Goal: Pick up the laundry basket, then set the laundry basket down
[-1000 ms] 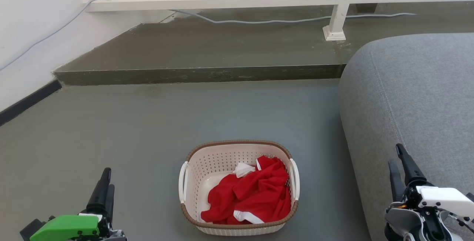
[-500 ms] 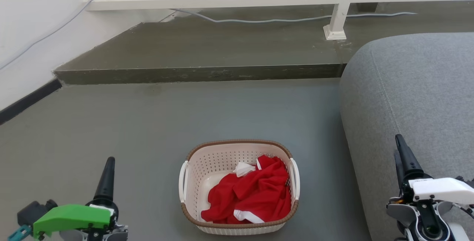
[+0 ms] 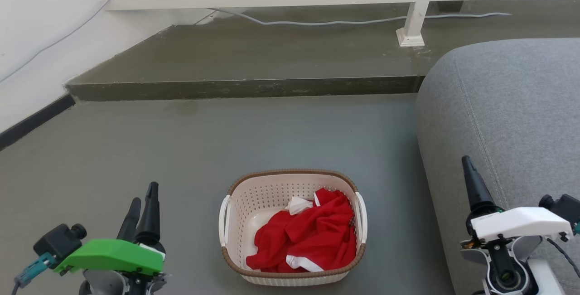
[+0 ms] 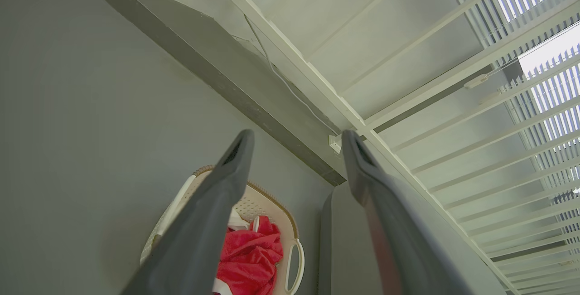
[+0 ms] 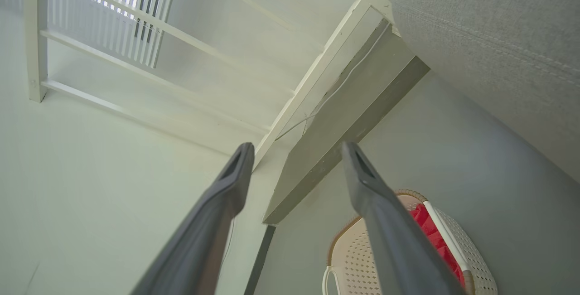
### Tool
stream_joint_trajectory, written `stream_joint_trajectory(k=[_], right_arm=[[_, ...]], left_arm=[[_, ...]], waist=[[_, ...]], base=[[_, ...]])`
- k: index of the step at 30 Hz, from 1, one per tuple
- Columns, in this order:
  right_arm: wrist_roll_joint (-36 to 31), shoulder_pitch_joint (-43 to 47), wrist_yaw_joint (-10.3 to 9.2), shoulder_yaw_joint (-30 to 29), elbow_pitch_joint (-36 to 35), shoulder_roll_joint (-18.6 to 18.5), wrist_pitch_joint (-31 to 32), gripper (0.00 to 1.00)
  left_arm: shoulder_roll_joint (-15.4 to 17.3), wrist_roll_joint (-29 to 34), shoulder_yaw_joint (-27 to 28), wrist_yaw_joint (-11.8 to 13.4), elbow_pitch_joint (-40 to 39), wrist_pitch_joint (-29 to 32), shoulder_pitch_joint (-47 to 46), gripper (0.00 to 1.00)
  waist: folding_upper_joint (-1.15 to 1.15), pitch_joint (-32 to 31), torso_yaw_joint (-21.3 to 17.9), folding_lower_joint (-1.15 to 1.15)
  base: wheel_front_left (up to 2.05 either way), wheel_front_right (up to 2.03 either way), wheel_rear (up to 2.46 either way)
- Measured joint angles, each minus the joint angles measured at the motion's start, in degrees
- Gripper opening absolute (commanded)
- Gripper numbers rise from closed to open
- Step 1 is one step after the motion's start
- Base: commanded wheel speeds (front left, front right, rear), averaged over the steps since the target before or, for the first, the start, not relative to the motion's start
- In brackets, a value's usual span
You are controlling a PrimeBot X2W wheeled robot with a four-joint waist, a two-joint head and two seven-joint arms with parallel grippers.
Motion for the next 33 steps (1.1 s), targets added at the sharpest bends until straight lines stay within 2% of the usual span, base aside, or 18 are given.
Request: stream_joint_trajectory(k=[33], right_arm=[[-27.7,1.1,-5.56,8.2,-7.4,-0.7,-6.5,1.00]], left_arm=[[0.4,31.9,-7.7,5.9,-7.5,-6.4,0.3,1.00]], waist=[[0.00,1.0,0.0,0.00]], base=[[0.00,0.00,0.00]])
